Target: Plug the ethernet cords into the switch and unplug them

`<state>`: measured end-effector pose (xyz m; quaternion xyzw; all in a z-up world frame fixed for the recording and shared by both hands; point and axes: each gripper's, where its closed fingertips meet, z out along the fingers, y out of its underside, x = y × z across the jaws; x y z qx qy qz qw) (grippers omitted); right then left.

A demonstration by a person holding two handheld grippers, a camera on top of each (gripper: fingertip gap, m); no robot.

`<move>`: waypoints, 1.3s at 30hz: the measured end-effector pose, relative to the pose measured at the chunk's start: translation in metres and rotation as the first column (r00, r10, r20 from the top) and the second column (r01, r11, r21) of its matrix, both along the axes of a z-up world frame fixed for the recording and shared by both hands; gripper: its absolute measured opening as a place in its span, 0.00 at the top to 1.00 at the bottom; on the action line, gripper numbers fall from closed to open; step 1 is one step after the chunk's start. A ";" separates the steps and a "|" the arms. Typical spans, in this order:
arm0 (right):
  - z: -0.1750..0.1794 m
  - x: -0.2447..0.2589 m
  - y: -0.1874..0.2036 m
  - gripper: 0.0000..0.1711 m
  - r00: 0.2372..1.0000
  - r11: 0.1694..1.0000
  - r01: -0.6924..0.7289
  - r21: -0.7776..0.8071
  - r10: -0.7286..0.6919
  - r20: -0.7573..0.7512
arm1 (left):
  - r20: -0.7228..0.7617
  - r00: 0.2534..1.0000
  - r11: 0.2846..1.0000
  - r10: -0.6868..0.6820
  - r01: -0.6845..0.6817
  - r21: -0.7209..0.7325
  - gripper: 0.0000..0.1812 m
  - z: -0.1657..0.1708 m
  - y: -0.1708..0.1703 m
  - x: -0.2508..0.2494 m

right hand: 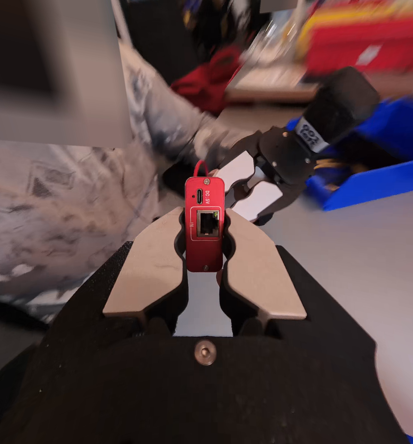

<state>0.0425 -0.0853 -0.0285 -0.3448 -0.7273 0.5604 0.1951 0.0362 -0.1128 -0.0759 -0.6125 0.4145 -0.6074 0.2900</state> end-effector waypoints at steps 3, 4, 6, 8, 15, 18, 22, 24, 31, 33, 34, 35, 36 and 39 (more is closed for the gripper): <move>0.005 -0.002 0.008 0.85 0.993 0.997 0.059 -0.056 -0.065 -0.096 | 0.096 0.992 0.995 0.080 -0.085 0.045 0.93 0.026 0.013 -0.021; 0.005 -0.002 0.009 0.85 0.990 0.995 0.070 -0.077 -0.079 -0.118 | 0.114 0.985 0.989 0.126 -0.133 0.058 0.92 0.034 0.019 -0.029; 0.006 -0.003 0.014 0.85 0.982 0.989 0.085 -0.121 -0.103 -0.157 | 0.152 0.963 0.968 0.221 -0.236 0.090 0.92 0.049 0.031 -0.049; 0.009 -0.004 0.019 0.85 0.972 0.982 0.094 -0.165 -0.126 -0.197 | 0.166 0.933 0.929 0.319 -0.343 0.142 0.91 0.064 0.041 -0.072; 0.027 0.004 0.044 0.85 0.922 0.933 0.092 -0.347 -0.211 -0.324 | 0.072 0.674 0.601 0.735 -0.697 0.391 0.86 0.082 0.066 -0.180; 0.031 0.006 0.061 0.85 0.879 0.892 0.110 -0.438 -0.294 -0.377 | -0.036 0.510 0.466 0.859 -0.752 0.466 0.84 0.071 0.073 -0.235; 0.036 0.014 0.092 0.85 0.807 0.800 0.116 -0.589 -0.421 -0.414 | -0.188 0.325 0.374 0.927 -0.758 0.534 0.83 0.050 0.073 -0.297; 0.034 0.018 0.101 0.85 0.795 0.768 0.107 -0.632 -0.448 -0.410 | -0.236 0.264 0.353 0.935 -0.751 0.558 0.83 0.041 0.070 -0.315; 0.042 0.034 0.117 0.85 0.752 0.705 0.061 -0.707 -0.498 -0.431 | -0.463 0.169 0.442 0.870 -0.684 0.581 0.81 -0.013 0.059 -0.339; 0.045 0.040 0.121 0.85 0.739 0.695 0.054 -0.716 -0.511 -0.440 | -0.514 0.165 0.473 0.842 -0.682 0.558 0.81 -0.025 0.058 -0.342; 0.046 0.042 0.123 0.85 0.735 0.692 0.054 -0.720 -0.515 -0.441 | -0.531 0.163 0.484 0.832 -0.680 0.550 0.81 -0.029 0.058 -0.343; 0.046 0.044 0.124 0.85 0.732 0.689 0.057 -0.722 -0.521 -0.439 | -0.548 0.154 0.493 0.822 -0.672 0.552 0.81 -0.032 0.059 -0.346; 0.045 0.045 0.126 0.85 0.730 0.686 0.062 -0.725 -0.527 -0.436 | -0.567 0.135 0.502 0.813 -0.656 0.564 0.81 -0.035 0.059 -0.351; 0.039 0.042 0.130 0.85 0.735 0.673 0.067 -0.737 -0.533 -0.419 | -0.646 0.088 0.569 0.758 -0.574 0.589 0.82 -0.050 0.058 -0.360</move>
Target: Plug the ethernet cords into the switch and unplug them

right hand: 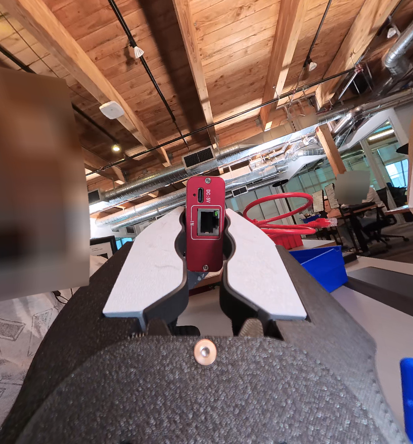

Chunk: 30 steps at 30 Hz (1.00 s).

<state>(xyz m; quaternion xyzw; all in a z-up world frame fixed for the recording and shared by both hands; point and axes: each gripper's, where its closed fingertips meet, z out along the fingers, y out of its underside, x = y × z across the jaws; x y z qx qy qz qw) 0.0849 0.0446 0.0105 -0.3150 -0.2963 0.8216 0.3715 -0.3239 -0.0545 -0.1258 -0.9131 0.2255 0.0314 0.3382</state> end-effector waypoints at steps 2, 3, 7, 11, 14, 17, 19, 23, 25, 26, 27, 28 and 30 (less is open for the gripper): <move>-0.004 -0.003 0.001 0.85 1.000 1.000 -0.008 -0.007 0.008 0.011 | -0.086 0.996 0.998 -0.012 0.008 -0.054 0.83 -0.011 0.002 -0.006; -0.005 -0.004 0.001 0.85 1.000 1.000 -0.012 -0.010 0.013 0.012 | -0.122 0.992 0.996 -0.026 0.015 -0.084 0.83 -0.017 0.003 -0.008; -0.009 -0.007 0.000 0.85 0.999 1.000 -0.026 -0.015 0.026 0.019 | -0.211 0.964 0.973 -0.162 0.121 -0.195 0.83 -0.042 0.011 0.001; -0.011 -0.006 0.001 0.85 0.999 1.000 -0.020 -0.011 0.020 0.033 | -0.306 0.903 0.934 -0.302 0.215 -0.286 0.83 -0.064 0.018 0.008; -0.013 -0.005 0.004 0.85 0.999 1.000 -0.015 -0.020 0.016 0.035 | -0.341 0.867 0.904 -0.362 0.238 -0.356 0.83 -0.074 0.019 0.007; -0.016 -0.006 0.006 0.85 0.999 0.999 -0.016 -0.028 0.017 0.042 | -0.317 0.858 0.878 -0.404 0.266 -0.399 0.84 -0.078 0.021 0.010; -0.018 -0.008 0.006 0.85 0.999 0.999 -0.018 -0.031 0.019 0.047 | -0.297 0.854 0.864 -0.427 0.288 -0.414 0.86 -0.075 0.024 0.012; -0.020 -0.009 0.007 0.85 0.998 0.999 -0.019 -0.032 0.021 0.054 | -0.227 0.861 0.857 -0.455 0.354 -0.374 0.89 -0.063 0.033 0.028; -0.021 -0.009 0.007 0.85 0.998 0.999 -0.020 -0.034 0.022 0.057 | -0.203 0.846 0.832 -0.494 0.391 -0.394 0.90 -0.070 0.031 0.036; -0.021 -0.009 0.007 0.85 0.998 0.999 -0.021 -0.035 0.023 0.057 | -0.201 0.837 0.819 -0.510 0.400 -0.412 0.91 -0.076 0.029 0.038; -0.021 -0.009 0.007 0.85 0.998 0.999 -0.021 -0.035 0.023 0.058 | -0.203 0.829 0.809 -0.522 0.405 -0.425 0.91 -0.082 0.029 0.038; -0.022 -0.009 0.007 0.85 0.998 0.999 -0.022 -0.035 0.024 0.059 | -0.205 0.823 0.804 -0.530 0.410 -0.432 0.91 -0.087 0.029 0.039; -0.023 -0.010 0.007 0.85 0.998 0.999 -0.023 -0.037 0.025 0.063 | -0.220 0.814 0.805 -0.537 0.417 -0.422 0.90 -0.093 0.032 0.040</move>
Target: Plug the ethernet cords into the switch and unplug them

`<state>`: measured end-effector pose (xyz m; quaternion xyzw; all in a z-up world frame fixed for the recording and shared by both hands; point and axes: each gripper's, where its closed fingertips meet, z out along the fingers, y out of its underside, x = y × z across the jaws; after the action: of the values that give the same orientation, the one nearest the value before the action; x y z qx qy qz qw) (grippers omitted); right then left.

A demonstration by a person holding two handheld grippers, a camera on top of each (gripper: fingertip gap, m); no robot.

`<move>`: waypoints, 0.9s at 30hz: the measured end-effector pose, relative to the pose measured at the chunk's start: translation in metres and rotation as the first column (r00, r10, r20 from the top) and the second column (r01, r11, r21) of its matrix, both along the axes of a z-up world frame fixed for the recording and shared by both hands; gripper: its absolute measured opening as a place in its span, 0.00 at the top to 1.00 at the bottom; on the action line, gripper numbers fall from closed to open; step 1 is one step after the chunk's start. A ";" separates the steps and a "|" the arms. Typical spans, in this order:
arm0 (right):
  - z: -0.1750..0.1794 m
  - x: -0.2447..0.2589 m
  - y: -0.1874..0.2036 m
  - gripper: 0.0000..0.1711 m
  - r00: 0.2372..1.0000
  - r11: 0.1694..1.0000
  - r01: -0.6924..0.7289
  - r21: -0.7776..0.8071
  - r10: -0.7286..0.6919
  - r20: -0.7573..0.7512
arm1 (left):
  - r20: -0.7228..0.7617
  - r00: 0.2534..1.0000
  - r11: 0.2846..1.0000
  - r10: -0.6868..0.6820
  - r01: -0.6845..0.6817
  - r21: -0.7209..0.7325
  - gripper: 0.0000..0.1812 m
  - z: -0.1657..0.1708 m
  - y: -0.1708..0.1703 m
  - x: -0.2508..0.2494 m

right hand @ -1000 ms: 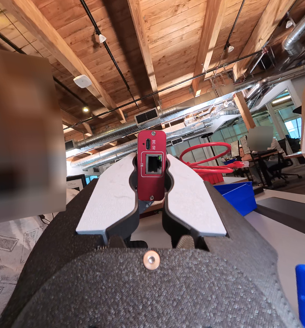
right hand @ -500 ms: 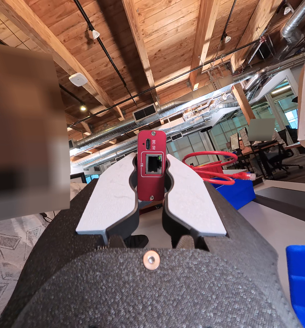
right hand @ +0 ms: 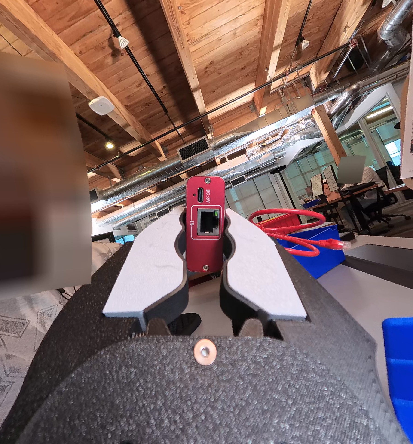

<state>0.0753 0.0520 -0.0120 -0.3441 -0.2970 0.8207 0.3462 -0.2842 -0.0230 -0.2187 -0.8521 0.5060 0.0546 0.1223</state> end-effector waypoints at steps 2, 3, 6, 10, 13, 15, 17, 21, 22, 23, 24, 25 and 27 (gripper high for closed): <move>-0.002 -0.001 0.000 0.85 1.000 1.000 -0.003 -0.001 0.003 0.005 | 0.008 1.000 1.000 -0.009 0.009 0.005 0.91 0.000 0.001 0.000; -0.002 -0.001 0.000 0.85 1.000 1.000 -0.004 -0.003 0.004 0.007 | 0.018 1.000 1.000 -0.011 0.011 0.003 0.90 0.000 0.001 0.000; -0.004 -0.003 0.001 0.85 1.000 1.000 -0.006 -0.007 0.006 0.011 | 0.022 1.000 1.000 -0.019 0.018 0.021 0.87 -0.002 0.001 -0.001; -0.005 -0.003 0.001 0.85 1.000 1.000 -0.006 -0.008 0.007 0.014 | 0.044 0.999 1.000 0.015 -0.015 0.008 0.85 -0.010 0.000 0.001; -0.005 -0.003 0.002 0.85 1.000 1.000 -0.006 -0.009 0.006 0.014 | 0.060 0.998 1.000 0.017 -0.018 0.014 0.85 -0.011 0.000 0.001; -0.005 -0.003 0.001 0.85 1.000 1.000 -0.006 -0.007 0.006 0.015 | 0.045 0.999 0.999 -0.007 0.006 0.032 0.86 -0.011 0.000 0.000; -0.005 -0.003 0.001 0.85 1.000 1.000 -0.008 -0.005 0.008 0.017 | 0.029 0.999 0.998 -0.033 0.032 0.045 0.87 -0.011 -0.001 0.000; -0.005 -0.003 -0.001 0.85 1.000 1.000 -0.016 0.000 0.016 0.018 | -0.026 0.996 0.993 -0.087 0.089 0.082 0.89 -0.009 0.000 -0.001; -0.005 -0.002 -0.001 0.85 1.000 1.000 -0.020 0.004 0.020 0.017 | -0.040 0.995 0.990 -0.096 0.100 0.100 0.90 -0.006 0.001 -0.002; -0.004 -0.002 -0.002 0.85 1.000 1.000 -0.023 0.008 0.023 0.016 | -0.042 0.995 0.988 -0.095 0.099 0.122 0.90 -0.001 0.002 -0.002; -0.003 -0.001 -0.003 0.85 1.000 1.000 -0.026 0.012 0.026 0.015 | -0.033 0.996 0.985 -0.087 0.091 0.147 0.90 0.007 0.003 -0.004; -0.002 0.000 -0.004 0.85 1.000 1.000 -0.027 0.016 0.027 0.014 | -0.017 0.997 0.983 -0.073 0.075 0.169 0.91 0.016 0.004 -0.005; -0.001 0.000 -0.004 0.85 0.999 0.999 -0.030 0.018 0.030 0.010 | 0.011 0.999 0.976 -0.044 0.040 0.215 0.92 0.036 0.004 -0.012</move>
<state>0.0756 0.0479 -0.0128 -0.3404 -0.3111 0.8215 0.3354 -0.2963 -0.0189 -0.1831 -0.8233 0.5140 0.0997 0.2190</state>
